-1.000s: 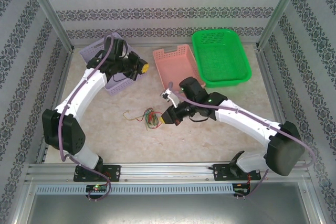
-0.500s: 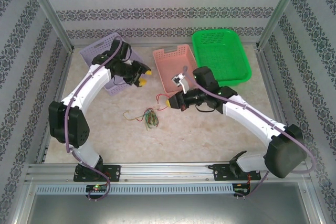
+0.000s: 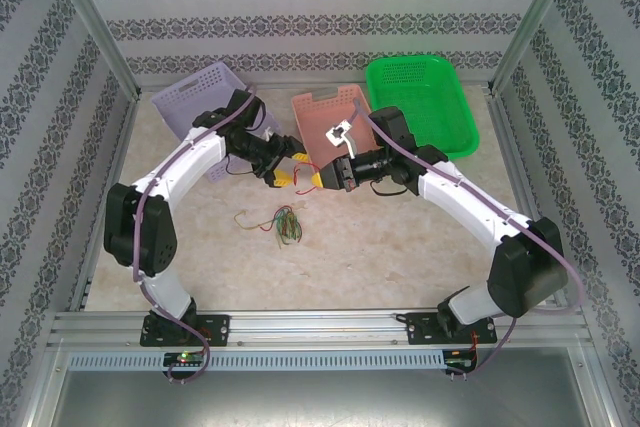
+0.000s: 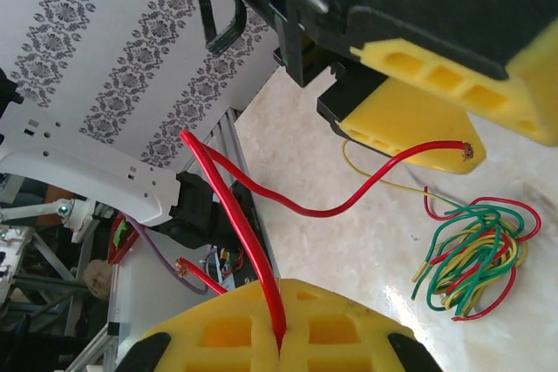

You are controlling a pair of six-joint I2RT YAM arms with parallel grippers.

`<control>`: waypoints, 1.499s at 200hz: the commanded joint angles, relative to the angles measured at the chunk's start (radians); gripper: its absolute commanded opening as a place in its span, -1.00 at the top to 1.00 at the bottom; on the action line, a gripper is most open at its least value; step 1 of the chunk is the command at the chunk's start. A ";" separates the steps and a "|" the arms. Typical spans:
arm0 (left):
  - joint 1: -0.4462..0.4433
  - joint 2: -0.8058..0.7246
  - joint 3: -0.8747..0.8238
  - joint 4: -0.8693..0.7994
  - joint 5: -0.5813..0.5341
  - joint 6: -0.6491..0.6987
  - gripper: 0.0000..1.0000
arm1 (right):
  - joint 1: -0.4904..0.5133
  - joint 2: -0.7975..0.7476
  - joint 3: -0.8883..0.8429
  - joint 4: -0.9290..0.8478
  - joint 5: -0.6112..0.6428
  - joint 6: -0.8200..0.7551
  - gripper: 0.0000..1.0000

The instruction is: Untangle the cables

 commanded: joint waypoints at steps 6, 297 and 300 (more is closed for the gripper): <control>-0.011 0.008 -0.015 0.039 0.044 0.009 -0.04 | -0.010 0.008 0.024 0.024 -0.039 0.011 1.00; 0.006 -0.043 -0.059 0.062 0.204 0.022 0.25 | -0.074 0.072 0.031 -0.001 -0.179 -0.035 1.00; 0.005 -0.042 -0.059 0.057 0.204 0.026 0.26 | -0.075 0.074 0.033 -0.001 -0.179 -0.036 1.00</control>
